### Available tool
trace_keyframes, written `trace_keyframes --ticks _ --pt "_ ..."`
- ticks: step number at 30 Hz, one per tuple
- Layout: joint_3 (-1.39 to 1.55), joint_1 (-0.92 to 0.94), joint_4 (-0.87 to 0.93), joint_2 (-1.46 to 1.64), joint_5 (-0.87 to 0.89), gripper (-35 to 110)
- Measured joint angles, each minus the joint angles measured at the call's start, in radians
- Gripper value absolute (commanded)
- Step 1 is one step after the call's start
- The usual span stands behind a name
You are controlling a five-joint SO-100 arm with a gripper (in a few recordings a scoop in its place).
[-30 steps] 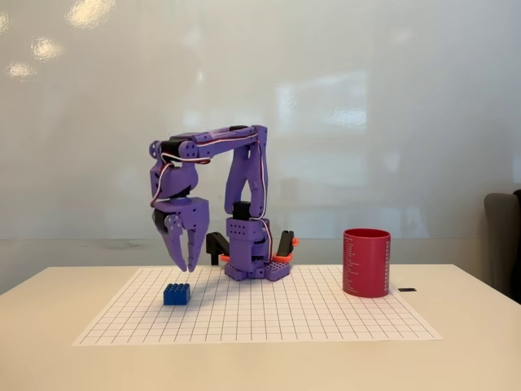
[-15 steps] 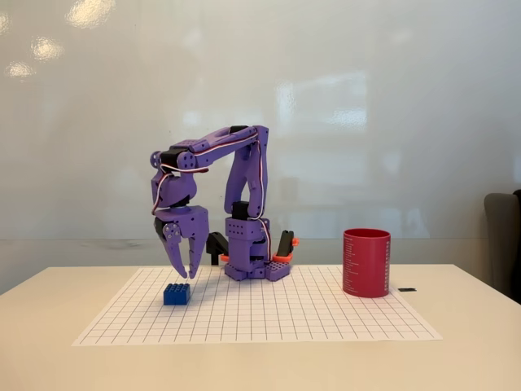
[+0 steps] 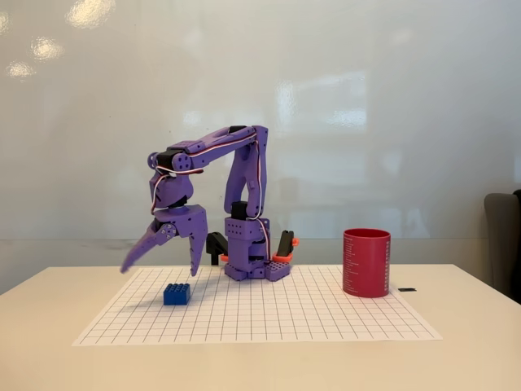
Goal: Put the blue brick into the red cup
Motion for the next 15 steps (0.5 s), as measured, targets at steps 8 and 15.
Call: trace_keyframes --ticks 8,15 --pt "0.074 -0.029 -0.078 -0.002 0.023 71" --pt "0.120 -0.034 -0.137 -0.035 0.020 70"
